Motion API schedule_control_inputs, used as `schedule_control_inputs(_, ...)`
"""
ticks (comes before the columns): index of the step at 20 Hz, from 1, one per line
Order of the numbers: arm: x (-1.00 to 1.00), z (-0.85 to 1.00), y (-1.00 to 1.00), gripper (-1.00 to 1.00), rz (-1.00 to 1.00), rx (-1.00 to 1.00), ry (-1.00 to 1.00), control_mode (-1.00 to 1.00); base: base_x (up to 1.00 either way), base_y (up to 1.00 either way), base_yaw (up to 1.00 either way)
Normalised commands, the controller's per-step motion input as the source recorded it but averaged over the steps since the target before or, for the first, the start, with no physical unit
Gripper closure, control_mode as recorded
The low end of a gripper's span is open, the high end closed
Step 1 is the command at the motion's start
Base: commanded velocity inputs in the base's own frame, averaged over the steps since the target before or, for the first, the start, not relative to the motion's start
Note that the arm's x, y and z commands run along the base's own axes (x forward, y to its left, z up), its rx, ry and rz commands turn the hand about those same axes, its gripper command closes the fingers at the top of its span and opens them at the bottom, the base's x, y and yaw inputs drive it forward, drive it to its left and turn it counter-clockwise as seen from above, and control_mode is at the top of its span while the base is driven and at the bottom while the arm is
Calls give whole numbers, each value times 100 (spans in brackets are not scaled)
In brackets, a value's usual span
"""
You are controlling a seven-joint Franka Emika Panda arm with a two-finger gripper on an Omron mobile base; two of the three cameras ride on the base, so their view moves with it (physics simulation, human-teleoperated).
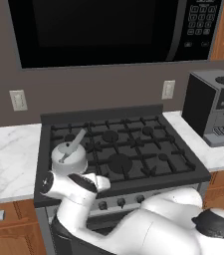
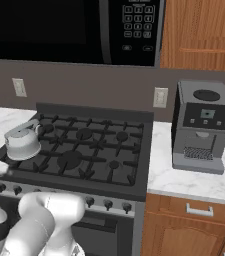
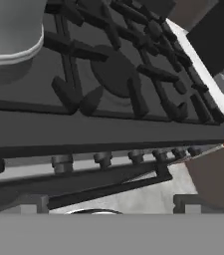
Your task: Turn on the front left burner of the stove.
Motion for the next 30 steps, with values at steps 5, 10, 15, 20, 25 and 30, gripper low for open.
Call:
schedule_control_inputs(5,-35,-73,38,-100,0,15,-60,-100,0,0,0)
schedule_control_inputs(10,-8,-71,57,-100,0,11,-53,-100,0,0,0)
schedule_control_inputs(15,1,-46,47,-100,0,6,-29,-100,0,0,0)
schedule_control_inputs(20,0,-11,3,-100,0,0,-3,-100,0,0,0)
schedule_control_inputs(25,0,-10,6,-100,0,-5,0,-100,0,0,0)
schedule_control_inputs(30,2,-18,26,-100,0,0,-4,-100,0,0,0)
